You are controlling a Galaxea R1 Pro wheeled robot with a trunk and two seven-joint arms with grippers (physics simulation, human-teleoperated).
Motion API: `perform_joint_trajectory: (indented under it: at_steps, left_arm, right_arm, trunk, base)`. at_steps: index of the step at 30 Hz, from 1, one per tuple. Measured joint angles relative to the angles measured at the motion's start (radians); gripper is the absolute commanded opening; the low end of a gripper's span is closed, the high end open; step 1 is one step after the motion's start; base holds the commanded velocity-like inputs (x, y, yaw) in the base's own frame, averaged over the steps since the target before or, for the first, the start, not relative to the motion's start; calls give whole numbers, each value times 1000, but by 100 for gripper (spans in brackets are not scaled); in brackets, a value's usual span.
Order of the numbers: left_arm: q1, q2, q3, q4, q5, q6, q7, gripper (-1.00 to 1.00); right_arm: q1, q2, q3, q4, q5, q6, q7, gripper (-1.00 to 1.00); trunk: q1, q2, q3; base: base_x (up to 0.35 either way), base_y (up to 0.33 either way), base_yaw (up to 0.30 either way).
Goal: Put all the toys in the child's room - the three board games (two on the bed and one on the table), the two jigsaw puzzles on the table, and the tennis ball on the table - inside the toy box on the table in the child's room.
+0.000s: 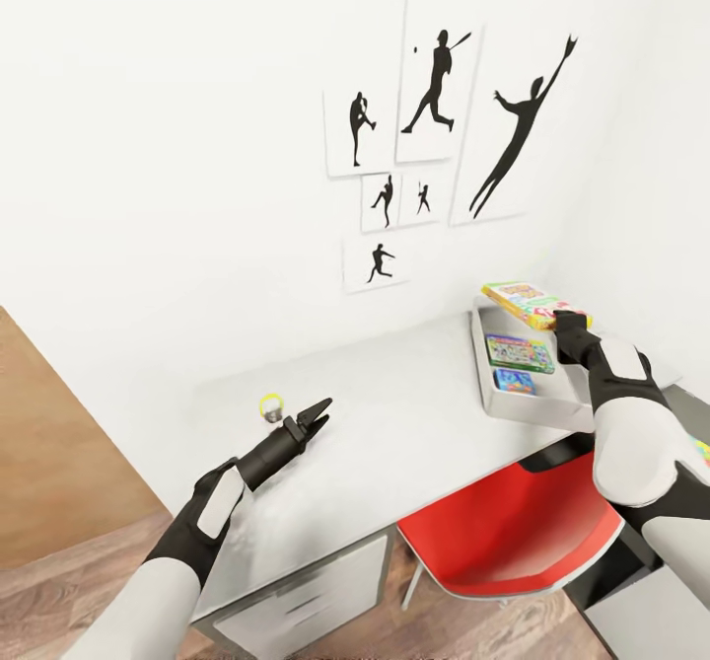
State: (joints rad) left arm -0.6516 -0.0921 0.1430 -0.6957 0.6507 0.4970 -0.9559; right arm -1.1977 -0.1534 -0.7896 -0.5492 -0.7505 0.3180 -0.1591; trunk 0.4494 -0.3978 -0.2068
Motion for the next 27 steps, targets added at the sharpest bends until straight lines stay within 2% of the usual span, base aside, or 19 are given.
perform_joint_trajectory:
  at_steps: [1,6,8,9,12,13,14,16,17,22,23,26,27]
  left_arm:
    - [0,0,0,0,0,0,0,100]
    - [0,-8,-1,-73,47,86,17,100]
    - [0,-19,-10,-132,73,134,70,100]
    - [0,-19,-10,-133,73,135,71,100]
    - [-2,-37,-55,-235,121,195,219,100]
    - [-2,-37,-56,-236,121,195,221,100]
    - [-4,-42,-77,-272,150,209,281,100]
    - [-6,-48,-123,-338,229,228,411,100]
    - [-6,-48,-124,-339,229,228,414,100]
    - [-9,-51,-247,-438,457,245,736,100]
    - [-9,-51,-248,-438,458,245,738,100]
    - [-10,-52,-310,-463,541,240,869,100]
    - [-10,-52,-311,-464,542,240,870,100]
  right_arm:
    - [0,0,0,0,-1,0,0,-100]
    - [0,-1,0,5,0,-1,0,-100]
    - [0,-2,0,4,0,-1,0,-100]
    - [0,-2,0,4,-1,-1,0,-100]
    - [0,-8,-2,3,1,-1,0,-100]
    - [0,-8,-1,3,-1,-1,0,-100]
    - [0,-12,-2,3,1,-1,0,-100]
    - [0,-19,-2,2,0,-1,0,-100]
    - [1,-19,-2,2,-2,-2,0,-100]
    - [1,-29,-3,0,0,-2,1,-100]
    - [1,-29,-2,0,-1,-3,1,-100]
    - [1,-33,-4,-3,0,-3,1,-100]
    - [1,-33,-3,-3,0,-3,1,-100]
  trunk:
    - [0,0,-2]
    - [0,0,-8]
    - [0,0,-10]
    - [0,0,-11]
    - [0,0,-12]
    - [0,0,-12]
    - [0,0,-13]
    - [0,0,-13]
    - [0,0,-13]
    - [0,0,-14]
    - [0,0,-14]
    - [0,0,-14]
    - [0,0,-14]
  base:
    - [0,0,84]
    - [0,0,65]
    - [0,0,36]
    - [0,0,29]
    - [0,0,20]
    - [0,0,15]
    - [0,0,12]
    - [0,0,9]
    - [0,0,8]
    - [0,0,4]
    - [0,0,2]
    - [0,0,2]
    - [0,0,1]
